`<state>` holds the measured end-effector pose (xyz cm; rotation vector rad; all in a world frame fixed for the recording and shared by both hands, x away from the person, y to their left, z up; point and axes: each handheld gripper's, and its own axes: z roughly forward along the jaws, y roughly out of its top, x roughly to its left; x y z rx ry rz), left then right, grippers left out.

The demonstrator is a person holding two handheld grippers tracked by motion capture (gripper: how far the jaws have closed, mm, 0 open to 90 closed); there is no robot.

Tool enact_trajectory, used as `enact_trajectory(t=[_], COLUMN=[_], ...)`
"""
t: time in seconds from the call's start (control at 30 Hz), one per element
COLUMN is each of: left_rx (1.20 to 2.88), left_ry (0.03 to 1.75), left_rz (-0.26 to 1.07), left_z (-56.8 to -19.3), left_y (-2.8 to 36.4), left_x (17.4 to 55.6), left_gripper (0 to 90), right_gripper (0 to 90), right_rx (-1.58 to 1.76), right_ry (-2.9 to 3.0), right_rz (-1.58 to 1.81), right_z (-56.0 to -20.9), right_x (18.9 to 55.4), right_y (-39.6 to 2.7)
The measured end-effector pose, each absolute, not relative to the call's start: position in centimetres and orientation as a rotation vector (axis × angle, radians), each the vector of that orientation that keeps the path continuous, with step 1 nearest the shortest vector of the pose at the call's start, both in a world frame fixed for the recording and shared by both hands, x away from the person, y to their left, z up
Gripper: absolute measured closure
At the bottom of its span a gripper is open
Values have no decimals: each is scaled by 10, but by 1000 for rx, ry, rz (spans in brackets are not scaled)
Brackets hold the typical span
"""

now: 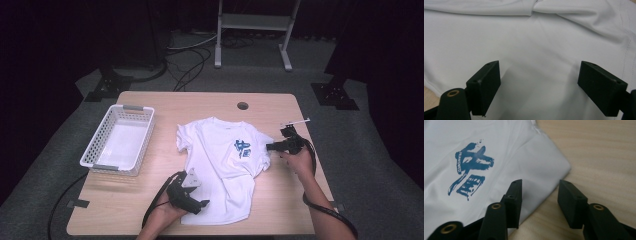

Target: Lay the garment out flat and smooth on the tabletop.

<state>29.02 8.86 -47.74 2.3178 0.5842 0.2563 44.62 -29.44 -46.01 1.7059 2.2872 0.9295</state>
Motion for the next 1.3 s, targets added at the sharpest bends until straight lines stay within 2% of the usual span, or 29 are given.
enact_trajectory(t=[0.1,0.3,0.37,0.6,0.87,1.07,1.2,1.3], left_rx=[2317,2311,2302,2302,2304,2301,2300,2295], left_ry=[587,585,589,588,586,588,585,585], left_rz=[258,258,261,262,261,259,261,264], left_z=[-477,-478,-479,-479,-479,-479,-479,-479], left_y=[88,87,88,89,89,90,91,91], left_x=[290,289,289,288,288,286,286,286], left_gripper=[179,179,179,179,179,179,179,179], right_gripper=[615,824,866,876,878,878,872,790], right_rx=[1689,1665,1691,1676,1528,1337,1196,1136], right_ry=[2287,2292,2296,2292,2306,2391,2509,2755], right_rz=[893,831,842,878,937,982,978,988], right_z=[-459,-459,-459,-447,-410,-387,-391,-408], right_x=[449,452,453,452,447,441,432,426], right_y=[-291,-283,-283,-279,-254,-207,-163,-132])
